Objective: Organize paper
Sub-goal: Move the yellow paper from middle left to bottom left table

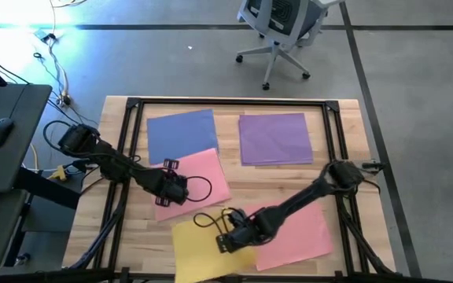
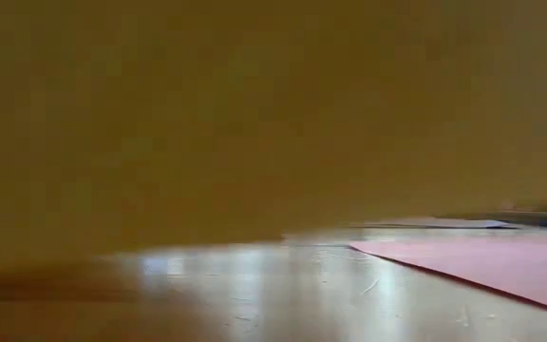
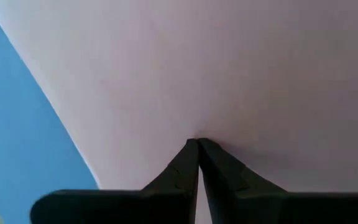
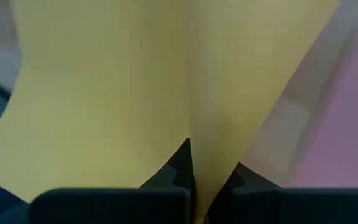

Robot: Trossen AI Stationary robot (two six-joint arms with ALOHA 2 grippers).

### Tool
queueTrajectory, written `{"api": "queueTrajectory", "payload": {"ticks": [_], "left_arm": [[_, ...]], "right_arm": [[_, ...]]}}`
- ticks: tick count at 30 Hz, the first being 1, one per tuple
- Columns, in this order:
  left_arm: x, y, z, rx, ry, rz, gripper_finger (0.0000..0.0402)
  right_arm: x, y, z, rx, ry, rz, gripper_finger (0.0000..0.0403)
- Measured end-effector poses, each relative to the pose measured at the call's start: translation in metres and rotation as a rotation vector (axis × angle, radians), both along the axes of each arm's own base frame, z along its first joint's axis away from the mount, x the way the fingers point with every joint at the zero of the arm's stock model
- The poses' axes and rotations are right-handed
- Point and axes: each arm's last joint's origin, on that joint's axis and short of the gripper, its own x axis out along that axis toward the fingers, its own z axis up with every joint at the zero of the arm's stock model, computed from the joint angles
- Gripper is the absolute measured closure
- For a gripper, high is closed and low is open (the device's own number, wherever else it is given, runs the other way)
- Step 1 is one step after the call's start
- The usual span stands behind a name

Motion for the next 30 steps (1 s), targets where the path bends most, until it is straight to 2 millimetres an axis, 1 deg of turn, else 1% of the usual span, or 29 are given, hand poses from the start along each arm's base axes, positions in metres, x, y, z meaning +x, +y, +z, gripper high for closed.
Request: {"api": "queueTrajectory", "payload": {"ticks": [5,10,12,16,19,23,27,30], "left_arm": [[-0.001,-0.002,0.001,-0.012,-0.004,0.001,0.0401],[-0.001,-0.003,0.001,-0.017,-0.003,-0.005,0.0402],[-0.001,-0.003,0.001,-0.021,-0.002,-0.004,0.0402],[-0.001,-0.003,0.001,-0.022,-0.002,-0.005,0.0402],[-0.001,-0.003,0.001,-0.027,-0.001,-0.004,0.0402],[-0.001,-0.003,0.001,-0.023,0.009,-0.032,0.0402],[-0.001,-0.004,0.001,-0.024,0.009,-0.034,0.0402],[-0.001,-0.003,0.001,-0.022,0.008,-0.034,0.0402]], "right_arm": [[0.016,-0.009,-0.023,0.019,-0.018,-0.069,0.0403],[0.029,-0.014,-0.040,0.045,-0.070,-0.096,0.0403],[0.033,-0.013,-0.045,0.060,-0.082,-0.103,0.0403],[0.035,-0.014,-0.048,0.073,-0.087,-0.116,0.0397],[0.035,-0.014,-0.047,0.085,-0.081,-0.101,0.0368],[0.036,-0.013,-0.047,0.113,-0.083,-0.105,0.0300],[0.038,-0.013,-0.044,0.148,-0.094,-0.152,0.0233],[0.037,-0.013,-0.040,0.174,-0.087,-0.198,0.0201]]}}
